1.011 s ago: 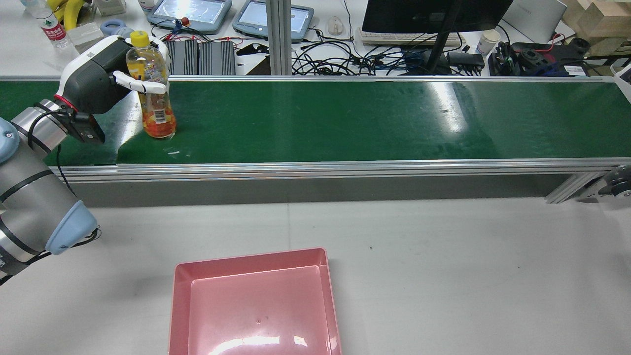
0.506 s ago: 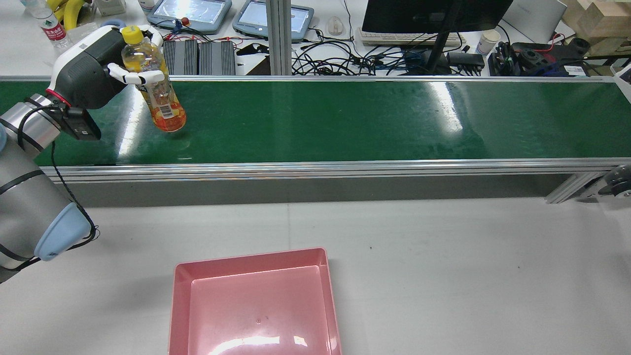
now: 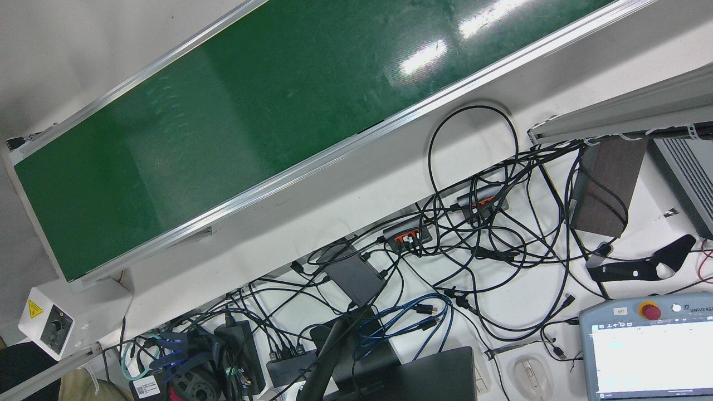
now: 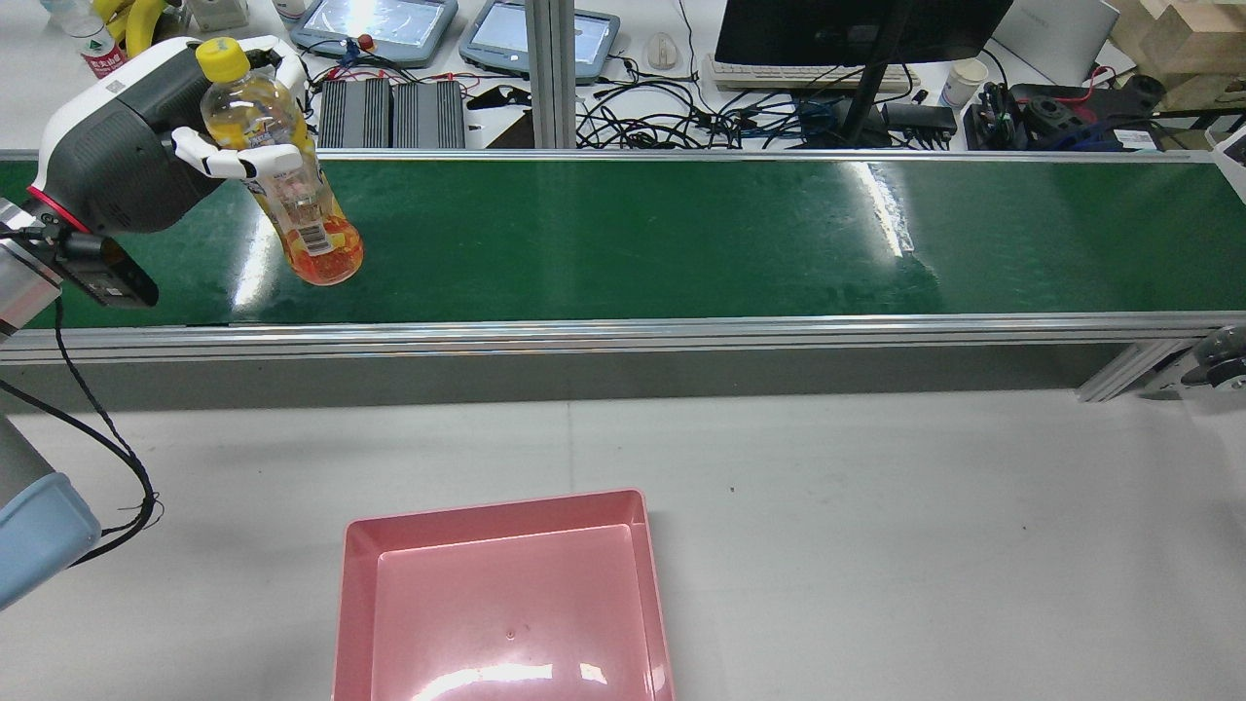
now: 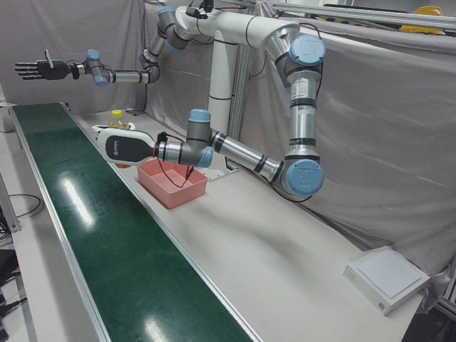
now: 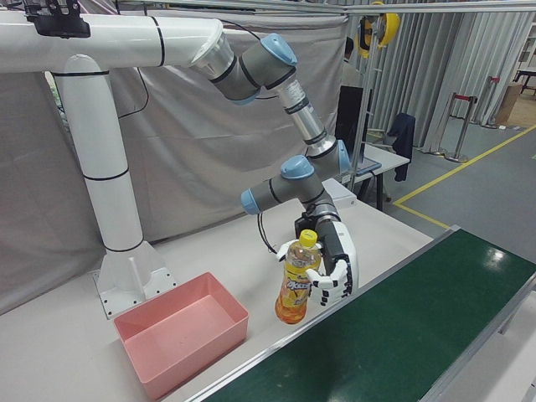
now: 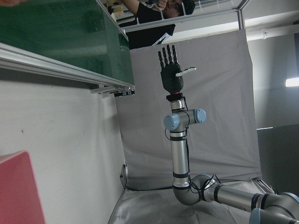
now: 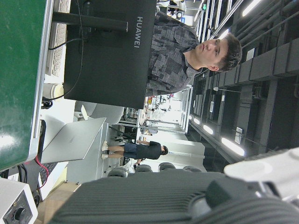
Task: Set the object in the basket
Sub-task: 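Carry the bottle with the left hand over the pink tray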
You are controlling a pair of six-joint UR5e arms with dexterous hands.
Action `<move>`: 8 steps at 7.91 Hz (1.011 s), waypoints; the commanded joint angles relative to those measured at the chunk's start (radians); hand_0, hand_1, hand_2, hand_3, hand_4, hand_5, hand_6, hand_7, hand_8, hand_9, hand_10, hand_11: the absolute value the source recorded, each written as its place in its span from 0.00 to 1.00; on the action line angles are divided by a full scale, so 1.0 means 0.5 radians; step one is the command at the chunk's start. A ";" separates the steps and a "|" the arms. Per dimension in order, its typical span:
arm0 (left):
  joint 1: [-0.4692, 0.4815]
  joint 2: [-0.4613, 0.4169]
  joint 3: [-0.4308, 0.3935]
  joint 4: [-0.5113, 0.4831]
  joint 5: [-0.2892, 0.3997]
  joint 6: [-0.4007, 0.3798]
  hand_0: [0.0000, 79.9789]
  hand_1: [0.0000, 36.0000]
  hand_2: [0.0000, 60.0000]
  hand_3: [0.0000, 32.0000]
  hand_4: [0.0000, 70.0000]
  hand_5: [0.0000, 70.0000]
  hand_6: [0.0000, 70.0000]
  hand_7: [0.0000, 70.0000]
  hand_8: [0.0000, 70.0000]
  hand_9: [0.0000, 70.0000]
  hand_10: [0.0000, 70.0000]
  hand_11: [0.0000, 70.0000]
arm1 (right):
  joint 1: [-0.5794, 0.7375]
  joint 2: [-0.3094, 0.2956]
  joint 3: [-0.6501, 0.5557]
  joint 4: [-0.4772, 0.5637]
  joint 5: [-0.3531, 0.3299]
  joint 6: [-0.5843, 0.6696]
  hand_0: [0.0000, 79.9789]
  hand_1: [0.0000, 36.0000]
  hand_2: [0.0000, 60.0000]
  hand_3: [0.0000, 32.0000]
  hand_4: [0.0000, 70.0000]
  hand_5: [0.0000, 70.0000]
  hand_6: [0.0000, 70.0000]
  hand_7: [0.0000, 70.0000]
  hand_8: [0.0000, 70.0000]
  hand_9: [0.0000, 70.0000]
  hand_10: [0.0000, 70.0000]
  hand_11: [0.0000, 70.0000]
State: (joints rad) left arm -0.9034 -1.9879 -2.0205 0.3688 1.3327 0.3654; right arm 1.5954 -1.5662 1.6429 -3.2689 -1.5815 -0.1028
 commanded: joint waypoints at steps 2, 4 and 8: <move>0.245 0.104 -0.282 0.097 0.004 0.027 0.65 0.99 1.00 0.00 0.50 1.00 0.87 1.00 0.95 1.00 1.00 1.00 | 0.000 0.000 0.000 0.000 0.000 0.000 0.00 0.00 0.00 0.00 0.00 0.00 0.00 0.00 0.00 0.00 0.00 0.00; 0.370 0.119 -0.370 0.179 0.004 0.167 0.66 0.97 1.00 0.00 0.49 1.00 0.85 1.00 0.94 1.00 1.00 1.00 | 0.000 0.000 0.000 0.000 0.000 0.000 0.00 0.00 0.00 0.00 0.00 0.00 0.00 0.00 0.00 0.00 0.00 0.00; 0.582 0.383 -0.613 0.247 0.001 0.275 0.65 0.92 1.00 0.00 0.47 1.00 0.82 1.00 0.92 1.00 1.00 1.00 | 0.000 0.000 0.000 0.000 0.000 0.000 0.00 0.00 0.00 0.00 0.00 0.00 0.00 0.00 0.00 0.00 0.00 0.00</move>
State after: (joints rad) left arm -0.6722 -1.8551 -2.2861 0.4852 1.3345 0.4860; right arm 1.5954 -1.5662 1.6429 -3.2689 -1.5815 -0.1028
